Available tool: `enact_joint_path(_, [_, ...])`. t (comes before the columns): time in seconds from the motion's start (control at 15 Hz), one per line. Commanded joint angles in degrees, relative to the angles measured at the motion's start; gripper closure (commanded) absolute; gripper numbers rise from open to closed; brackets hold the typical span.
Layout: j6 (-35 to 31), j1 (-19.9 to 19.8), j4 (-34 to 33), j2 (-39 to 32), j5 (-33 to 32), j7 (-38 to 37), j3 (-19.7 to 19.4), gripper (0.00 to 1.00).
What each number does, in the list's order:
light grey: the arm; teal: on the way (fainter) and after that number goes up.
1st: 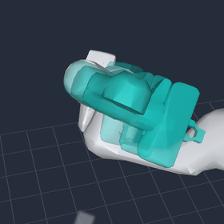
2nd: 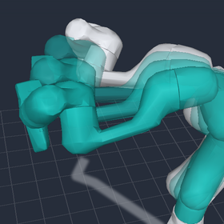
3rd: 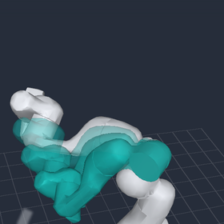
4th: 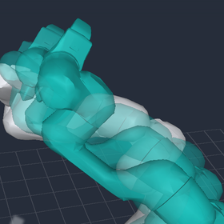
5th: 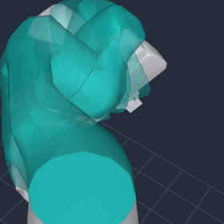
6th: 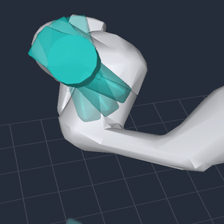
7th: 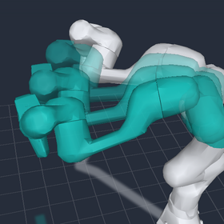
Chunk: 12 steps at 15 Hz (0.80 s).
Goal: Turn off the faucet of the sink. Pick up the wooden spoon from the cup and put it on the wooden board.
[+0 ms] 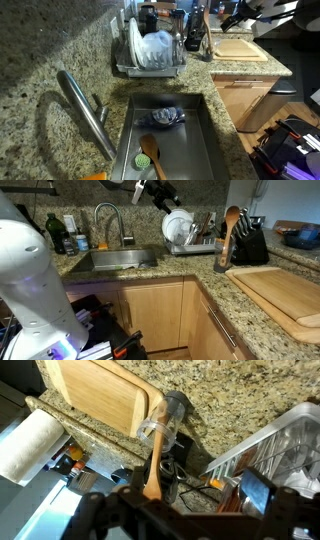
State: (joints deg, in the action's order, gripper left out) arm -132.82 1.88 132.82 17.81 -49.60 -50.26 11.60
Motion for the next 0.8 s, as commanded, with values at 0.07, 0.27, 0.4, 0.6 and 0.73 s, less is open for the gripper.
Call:
enact_joint_path(0.07, [0.0,-8.2,3.3,-2.3,-15.7,-10.2,1.4,0.00])
enact_joint_path(0.27, [2.4,-9.4,2.8,-5.9,-30.7,-23.8,-5.2,0.00])
enact_joint_path(0.4, [3.2,-10.4,-0.3,-10.1,-30.8,-26.8,-10.5,0.00])
enact_joint_path(0.6, [-3.8,-10.2,-3.9,-13.0,-21.6,-24.3,-17.2,0.00])
enact_joint_path(0.73, [-2.5,-9.6,-2.1,-11.6,-22.5,-25.1,-17.4,0.00])
